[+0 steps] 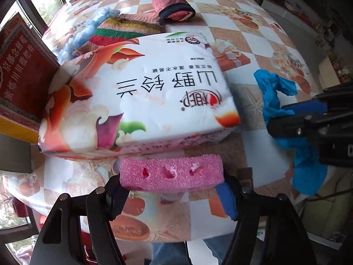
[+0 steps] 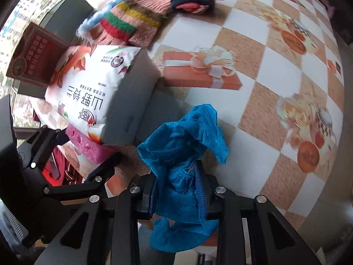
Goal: Organize soft objects
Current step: 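Grasp the pink foam sponge with the left tool while the right tool grasps the blue shoe covers, then carry the pink sponge and blue shoe covers with both tools over the box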
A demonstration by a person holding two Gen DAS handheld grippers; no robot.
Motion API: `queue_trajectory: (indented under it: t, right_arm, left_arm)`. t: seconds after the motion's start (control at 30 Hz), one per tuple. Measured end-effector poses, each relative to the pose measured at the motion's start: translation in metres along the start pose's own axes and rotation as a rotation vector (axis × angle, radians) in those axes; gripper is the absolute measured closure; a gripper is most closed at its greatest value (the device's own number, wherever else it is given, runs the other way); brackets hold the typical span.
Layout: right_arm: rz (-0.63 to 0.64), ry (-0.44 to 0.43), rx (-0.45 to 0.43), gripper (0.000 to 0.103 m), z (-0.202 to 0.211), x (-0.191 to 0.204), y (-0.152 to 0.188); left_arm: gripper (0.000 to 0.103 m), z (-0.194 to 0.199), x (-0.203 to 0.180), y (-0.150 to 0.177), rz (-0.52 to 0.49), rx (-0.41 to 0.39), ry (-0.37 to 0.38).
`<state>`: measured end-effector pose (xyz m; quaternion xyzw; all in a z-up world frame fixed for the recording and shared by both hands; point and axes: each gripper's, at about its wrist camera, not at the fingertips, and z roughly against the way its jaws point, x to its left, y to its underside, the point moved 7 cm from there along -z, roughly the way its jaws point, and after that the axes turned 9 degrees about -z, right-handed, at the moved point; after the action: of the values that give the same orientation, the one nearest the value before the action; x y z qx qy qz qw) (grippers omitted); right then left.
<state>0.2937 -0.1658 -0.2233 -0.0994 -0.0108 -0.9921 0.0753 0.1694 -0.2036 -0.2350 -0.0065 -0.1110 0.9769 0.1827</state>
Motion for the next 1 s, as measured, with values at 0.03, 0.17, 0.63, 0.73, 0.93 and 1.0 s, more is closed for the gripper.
queue_trajectory:
  t: [0.03,0.17,0.63,0.73,0.93,1.0]
  right_arm:
    - [-0.010,-0.002,-0.001,0.072,0.003,-0.004,0.000]
    - [-0.048,-0.017,-0.008,0.072,0.012,-0.004,0.008]
    - [-0.190,-0.061,-0.115,0.072,0.066,-0.026,-0.029]
    - [-0.220,-0.072,-0.141,0.072,0.080,-0.029,-0.048]
    - [-0.264,-0.091,-0.195,0.072,0.097,-0.019,-0.076]
    - [-0.279,-0.095,-0.209,0.072,0.100,-0.013,-0.088]
  left_arm:
    - [0.030,0.004,-0.001,0.000,-0.003,0.000,0.002]
    - [0.030,0.019,-0.009,-0.002,-0.030,-0.003,0.011]
    - [0.030,0.084,-0.012,-0.066,-0.107,-0.121,0.015]
    - [0.030,0.099,-0.005,-0.086,-0.122,-0.155,-0.007]
    - [0.030,0.118,0.015,-0.127,-0.148,-0.220,-0.019]
    - [0.030,0.122,0.025,-0.137,-0.146,-0.232,-0.019]
